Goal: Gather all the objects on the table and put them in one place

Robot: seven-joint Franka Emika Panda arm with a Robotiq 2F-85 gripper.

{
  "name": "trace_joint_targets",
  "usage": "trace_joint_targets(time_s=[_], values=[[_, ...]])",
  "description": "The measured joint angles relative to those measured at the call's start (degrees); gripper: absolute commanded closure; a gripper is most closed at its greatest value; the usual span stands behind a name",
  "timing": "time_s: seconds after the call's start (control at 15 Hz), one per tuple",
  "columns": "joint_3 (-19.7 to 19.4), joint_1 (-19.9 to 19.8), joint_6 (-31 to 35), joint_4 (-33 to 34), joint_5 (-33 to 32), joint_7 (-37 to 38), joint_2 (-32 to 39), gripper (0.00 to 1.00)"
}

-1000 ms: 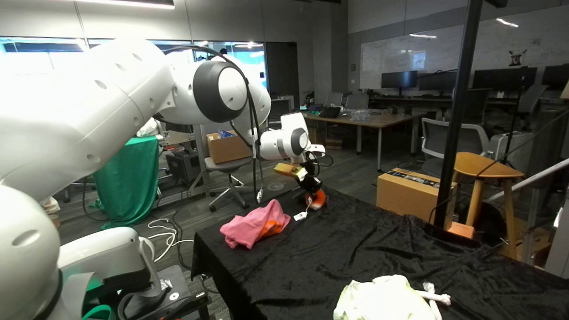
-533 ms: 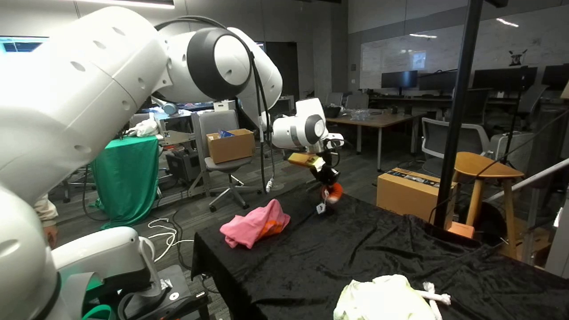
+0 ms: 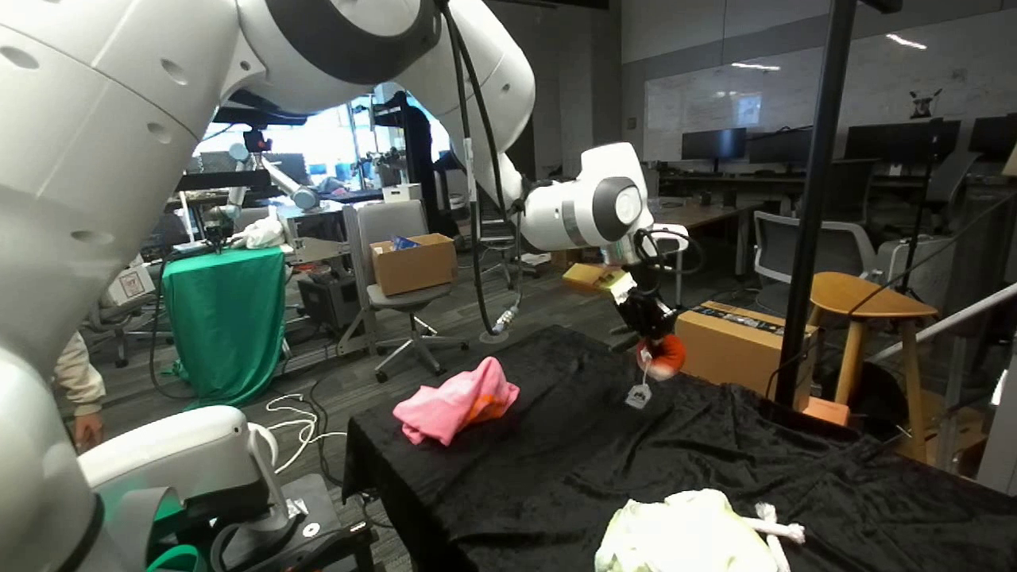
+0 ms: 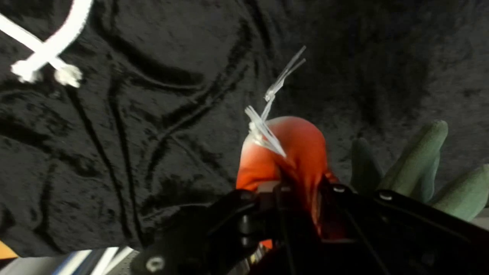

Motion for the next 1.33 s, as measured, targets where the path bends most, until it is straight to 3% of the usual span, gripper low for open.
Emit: trace_joint_targets(time_s=[0.87, 1.33], values=[[-1.86, -7.92, -6.09, -19.43, 0.82, 5.80, -11.16, 0.92], [-1.62, -10.72, -10.78, -23.53, 2.67, 9.01, -13.50, 0.92]])
